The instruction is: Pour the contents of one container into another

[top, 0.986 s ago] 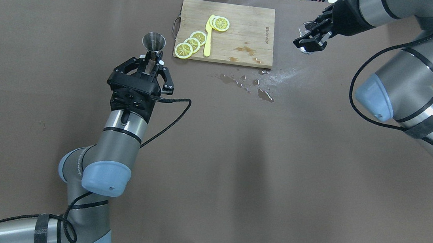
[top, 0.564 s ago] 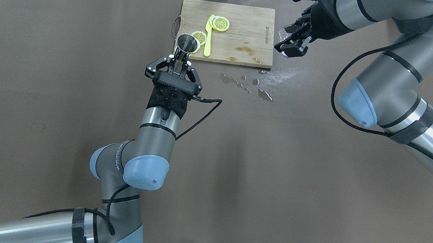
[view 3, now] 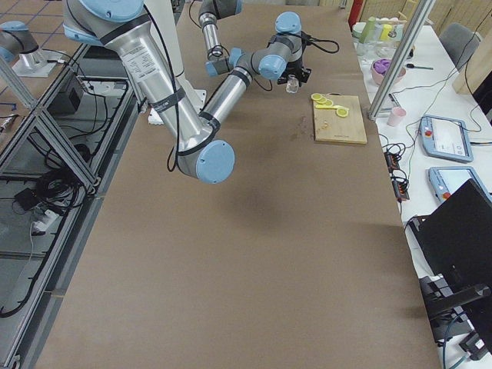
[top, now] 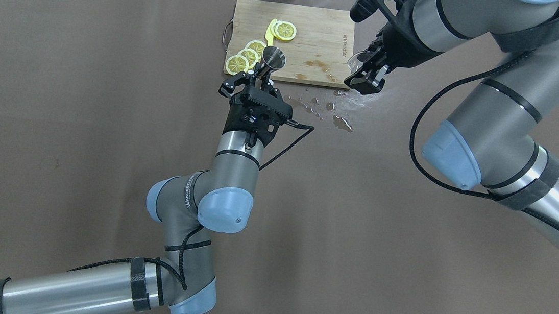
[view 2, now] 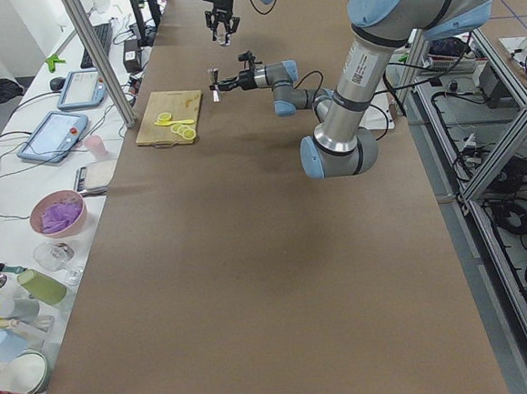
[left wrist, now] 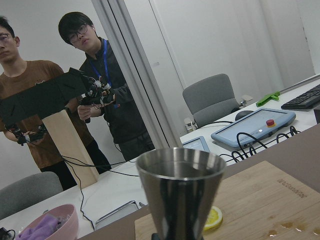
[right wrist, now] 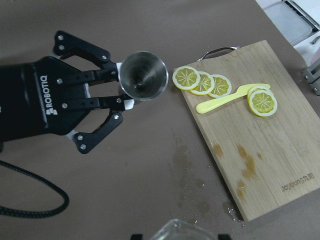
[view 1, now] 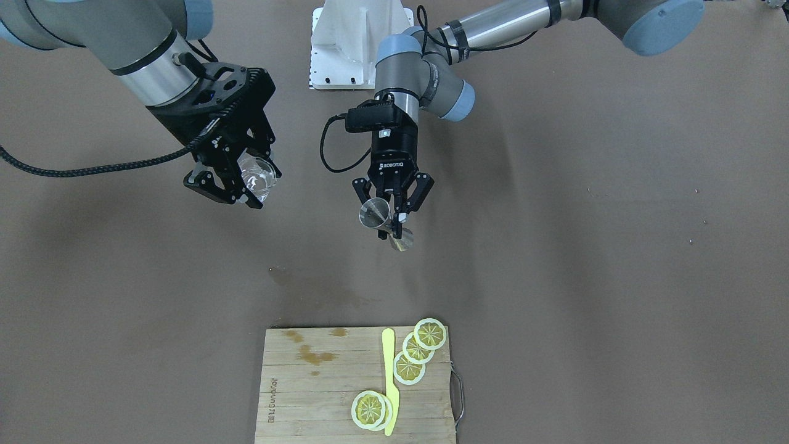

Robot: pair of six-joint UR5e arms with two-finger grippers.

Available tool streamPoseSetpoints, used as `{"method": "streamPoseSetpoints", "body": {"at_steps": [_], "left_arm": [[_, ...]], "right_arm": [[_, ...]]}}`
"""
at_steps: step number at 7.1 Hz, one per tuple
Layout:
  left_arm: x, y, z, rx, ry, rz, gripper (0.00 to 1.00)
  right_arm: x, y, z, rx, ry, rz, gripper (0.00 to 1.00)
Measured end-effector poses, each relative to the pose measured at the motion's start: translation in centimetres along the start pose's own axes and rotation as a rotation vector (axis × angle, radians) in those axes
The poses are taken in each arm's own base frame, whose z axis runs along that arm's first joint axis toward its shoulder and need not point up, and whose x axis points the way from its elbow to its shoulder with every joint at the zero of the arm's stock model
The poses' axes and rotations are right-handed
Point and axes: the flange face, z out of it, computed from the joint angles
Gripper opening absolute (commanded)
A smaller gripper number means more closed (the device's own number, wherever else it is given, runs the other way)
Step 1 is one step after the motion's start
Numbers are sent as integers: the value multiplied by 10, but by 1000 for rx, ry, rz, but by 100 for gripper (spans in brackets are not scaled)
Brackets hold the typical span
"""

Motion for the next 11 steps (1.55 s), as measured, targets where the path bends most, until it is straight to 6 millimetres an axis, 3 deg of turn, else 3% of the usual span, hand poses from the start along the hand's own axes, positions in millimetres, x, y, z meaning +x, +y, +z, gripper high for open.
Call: {"method": "streamPoseSetpoints", "body": {"at_steps": [5,10,11], "left_arm": [[39,-37,7,8,12,47,0],[45,-44,3,13,21,36,0],[44,-44,3,14,21,35,0]], "right_arm": [[-16,-8,11,-13,11,-97,0],[-14,16,21,-64,27,-76,0],[-16,18,15,-71,30,-71,0]]}}
